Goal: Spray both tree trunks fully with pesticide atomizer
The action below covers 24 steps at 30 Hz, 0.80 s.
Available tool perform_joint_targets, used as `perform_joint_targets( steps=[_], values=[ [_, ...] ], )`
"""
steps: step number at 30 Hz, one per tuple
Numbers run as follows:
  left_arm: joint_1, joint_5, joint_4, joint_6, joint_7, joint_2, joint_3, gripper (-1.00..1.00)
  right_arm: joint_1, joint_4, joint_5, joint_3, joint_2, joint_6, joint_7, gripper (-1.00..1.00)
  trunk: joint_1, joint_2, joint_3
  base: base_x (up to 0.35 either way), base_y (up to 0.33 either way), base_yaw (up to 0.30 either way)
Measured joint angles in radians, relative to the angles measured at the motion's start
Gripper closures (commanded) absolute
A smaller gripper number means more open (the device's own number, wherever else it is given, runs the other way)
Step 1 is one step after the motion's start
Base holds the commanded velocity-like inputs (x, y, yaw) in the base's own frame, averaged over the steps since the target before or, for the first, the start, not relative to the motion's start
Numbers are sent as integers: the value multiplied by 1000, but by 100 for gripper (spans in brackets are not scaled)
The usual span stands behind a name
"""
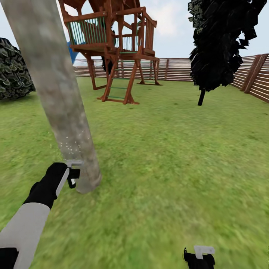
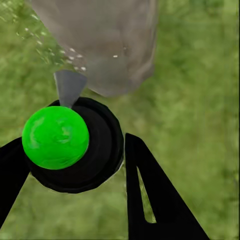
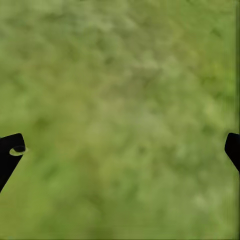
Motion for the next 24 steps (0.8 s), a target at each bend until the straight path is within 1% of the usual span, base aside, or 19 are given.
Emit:
perform_joint_targets(
  steps=[1, 2, 4, 5, 6, 8, 9, 10, 12, 13, 14, 15, 16, 17, 18, 19, 21, 22, 24],
  values=[
    [0, 6, 1, -1, -1, -20, 0, 100, 0, 0, 0, 0, 0, 0, 0, -100, 0, 0, 0, 180, -234, 0],
    [1, -7, 2, 0, -2, -28, 0, 100, 0, 0, 0, 0, 0, 0, 0, -100, 0, 0, 0, 181, -234, 0],
    [26, -22, 23, -4, -3, -18, 5, 100, 0, 0, 0, 0, 0, 0, 0, -100, 0, 0, 0, 181, -212, 0],
    [38, -29, 25, -4, 1, -6, 7, 100, 0, 0, 0, 0, 0, 0, 0, -100, 0, 0, 0, 141, -132, 0],
    [50, -31, 27, -4, 3, 16, 8, 100, 0, 0, 0, 0, 0, 0, 0, -100, 0, 0, 0, 72, -67, 0],
    [75, -33, 29, -4, 6, 73, 9, 100, 0, 0, 0, 0, 0, 0, 0, -100, 0, 0, 0, 20, -18, 0],
    [92, -31, 29, -12, 7, 97, 10, 100, 0, 0, 0, 0, 0, 0, 0, -100, 0, 0, 0, 4, -4, 0],
    [103, -21, 29, -32, 7, 103, 9, 100, 0, 0, 0, 0, 0, 0, 0, -100, 0, 0, 0, 3, -2, 0],
    [109, -15, 30, -55, 7, 101, 8, 100, 0, 0, 0, 0, 0, 0, 0, -100, 0, 0, 0, 1, -1, 32],
    [111, -1, 37, -69, 7, 87, 6, 100, 0, 0, 0, 0, 0, 0, 0, -100, 0, 0, 0, 0, 0, 197],
    [112, 3, 44, -75, 7, 55, 7, 100, 0, 0, 0, 0, 0, -1, 0, -100, 0, 0, 0, 0, 0, 244],
    [112, 1, 46, -76, 7, 35, 7, 100, 0, 0, 0, 0, 0, -1, 0, -100, 0, 0, 0, 0, 0, 261],
    [112, -8, 47, -76, 7, 29, 8, 100, 0, 0, 0, 0, 0, -1, 0, -100, 0, 0, 0, 0, 0, 270],
    [112, -10, 47, -77, 6, 25, 8, 100, 0, 0, 0, 0, 0, 0, 0, -100, 0, 0, 0, 27, 0, 134],
    [114, -22, 50, -78, 4, 34, 14, 100, 0, 0, 0, 0, 0, 0, 0, -100, 0, 0, 0, 182, 0, 55],
    [119, -23, 56, -79, 4, 41, 24, 100, 0, 0, 0, 0, 0, 0, 0, -100, 0, 0, 0, 257, 0, 28],
    [126, -22, 73, -81, 5, 45, 29, 100, 0, 0, 0, 0, 0, 0, 0, -100, 0, 0, 0, 311, 0, 9],
    [127, -19, 80, -85, 6, 42, 27, 100, 0, 0, 0, 0, 0, 0, 0, -100, 0, 0, 0, 330, 0, 2],
    [129, -16, 104, -119, 7, 28, 25, 100, 0, 0, 0, -1, 0, -1, 0, -100, 0, 0, 0, 333, 0, 1]
  ],
)
